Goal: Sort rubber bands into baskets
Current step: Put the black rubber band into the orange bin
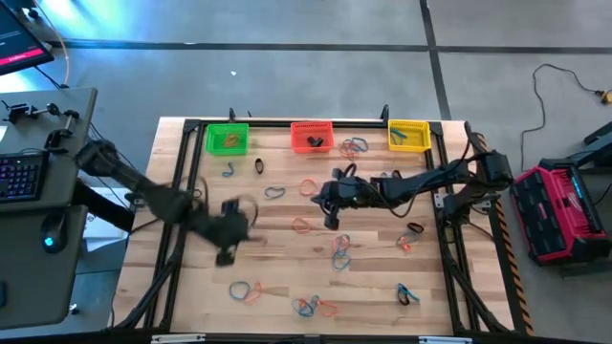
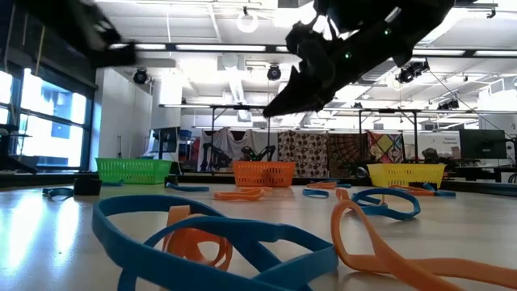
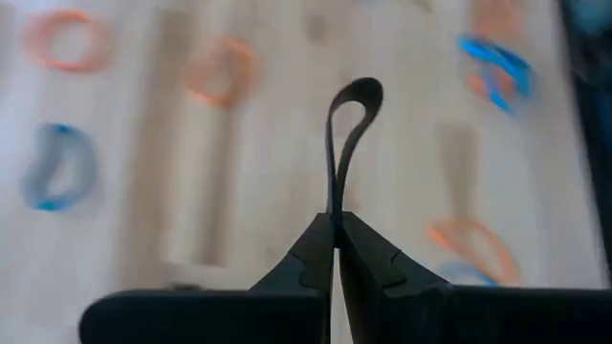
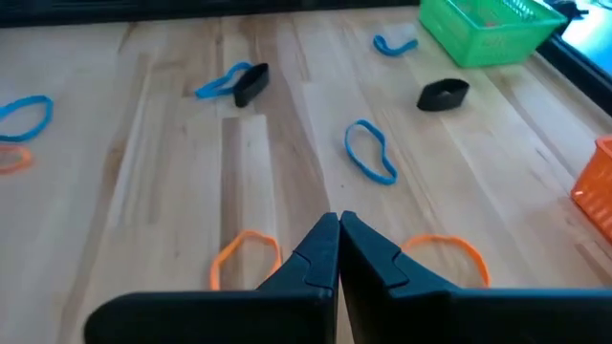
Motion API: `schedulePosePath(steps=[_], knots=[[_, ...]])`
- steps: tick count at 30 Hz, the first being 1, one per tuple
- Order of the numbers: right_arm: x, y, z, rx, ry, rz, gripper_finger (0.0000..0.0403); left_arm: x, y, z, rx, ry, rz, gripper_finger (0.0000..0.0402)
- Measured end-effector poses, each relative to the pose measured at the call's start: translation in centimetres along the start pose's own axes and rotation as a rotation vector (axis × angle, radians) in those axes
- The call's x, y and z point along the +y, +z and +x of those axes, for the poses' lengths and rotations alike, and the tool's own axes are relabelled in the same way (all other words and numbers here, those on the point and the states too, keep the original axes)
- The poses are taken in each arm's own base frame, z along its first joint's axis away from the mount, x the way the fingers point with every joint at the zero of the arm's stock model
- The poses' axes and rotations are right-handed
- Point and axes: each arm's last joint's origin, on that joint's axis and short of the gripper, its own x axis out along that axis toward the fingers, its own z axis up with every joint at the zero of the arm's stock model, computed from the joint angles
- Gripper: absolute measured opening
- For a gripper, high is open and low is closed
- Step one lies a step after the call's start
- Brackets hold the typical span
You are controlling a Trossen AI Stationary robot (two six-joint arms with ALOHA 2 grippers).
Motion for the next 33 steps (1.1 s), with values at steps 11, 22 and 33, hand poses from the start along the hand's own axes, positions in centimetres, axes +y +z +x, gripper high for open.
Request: schedulePosePath(steps=[11,22,33], knots=[[1.0,0.0,-1.1,0.032,-0.056,-0.026,0.0,12.5,4.2,1.4,-0.105,0.214,-0.11,0.0],[1.2,0.0,-1.1,0.029,-0.053,-0.003,0.0,22.2,8.9,3.6,-0.075,0.342,-0.072,0.0],[1.2,0.0,-1.1,0.029,-0.054,0.006,0.0,29.4,12.8,7.5,-0.065,0.304,-0.061,0.0]])
